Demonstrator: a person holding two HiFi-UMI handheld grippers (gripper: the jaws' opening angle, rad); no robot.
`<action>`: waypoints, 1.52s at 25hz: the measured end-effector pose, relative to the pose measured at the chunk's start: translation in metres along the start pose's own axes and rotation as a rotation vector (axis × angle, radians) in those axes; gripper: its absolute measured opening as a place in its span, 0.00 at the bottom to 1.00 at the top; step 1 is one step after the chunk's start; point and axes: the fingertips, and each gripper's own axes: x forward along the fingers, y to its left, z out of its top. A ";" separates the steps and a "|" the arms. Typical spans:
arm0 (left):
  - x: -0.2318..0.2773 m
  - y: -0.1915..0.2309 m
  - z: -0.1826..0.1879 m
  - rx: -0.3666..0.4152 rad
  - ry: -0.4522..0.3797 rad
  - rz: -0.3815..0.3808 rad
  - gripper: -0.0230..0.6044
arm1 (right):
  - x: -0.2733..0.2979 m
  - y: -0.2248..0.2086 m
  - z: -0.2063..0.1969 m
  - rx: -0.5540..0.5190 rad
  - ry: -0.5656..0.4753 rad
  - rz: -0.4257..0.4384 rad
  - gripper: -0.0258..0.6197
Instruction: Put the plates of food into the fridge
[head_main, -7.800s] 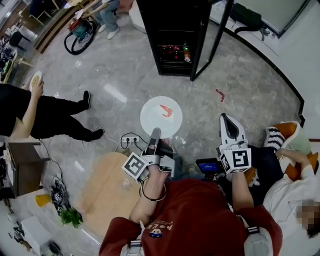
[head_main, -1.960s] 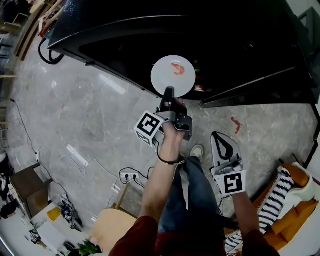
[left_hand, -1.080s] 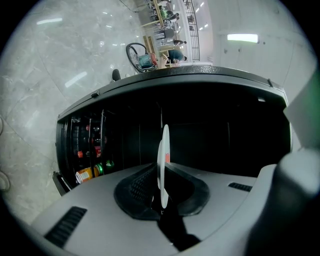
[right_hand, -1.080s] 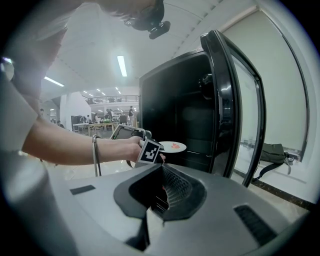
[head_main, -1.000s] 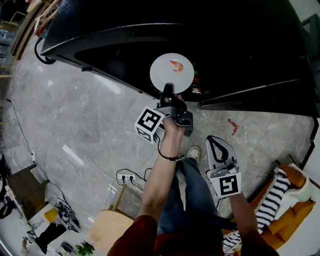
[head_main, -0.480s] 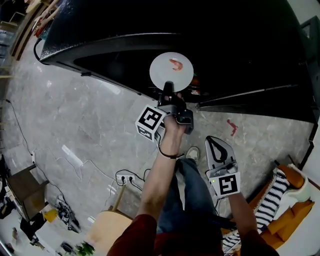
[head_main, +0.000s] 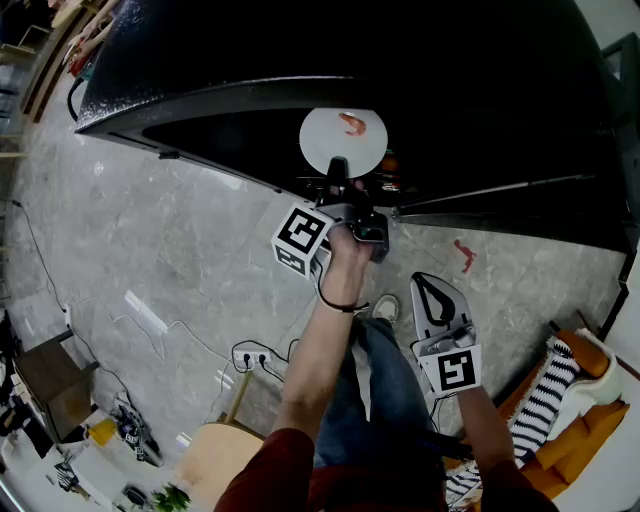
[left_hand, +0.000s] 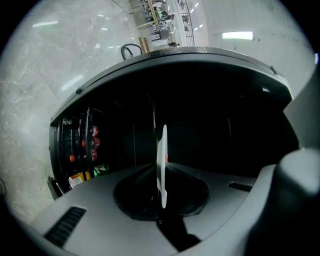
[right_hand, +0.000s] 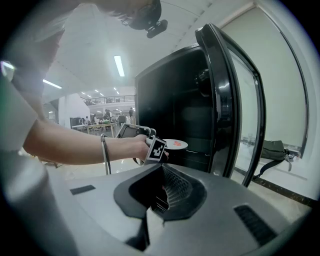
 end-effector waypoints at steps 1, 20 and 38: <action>0.002 0.000 0.001 0.000 -0.001 0.001 0.08 | 0.001 0.000 0.000 0.002 0.001 -0.001 0.06; 0.017 0.000 0.004 -0.001 0.003 -0.011 0.08 | 0.000 -0.006 -0.003 0.014 0.018 -0.001 0.06; 0.029 0.000 0.004 -0.007 0.025 -0.021 0.08 | 0.005 -0.006 0.001 -0.005 0.024 0.003 0.06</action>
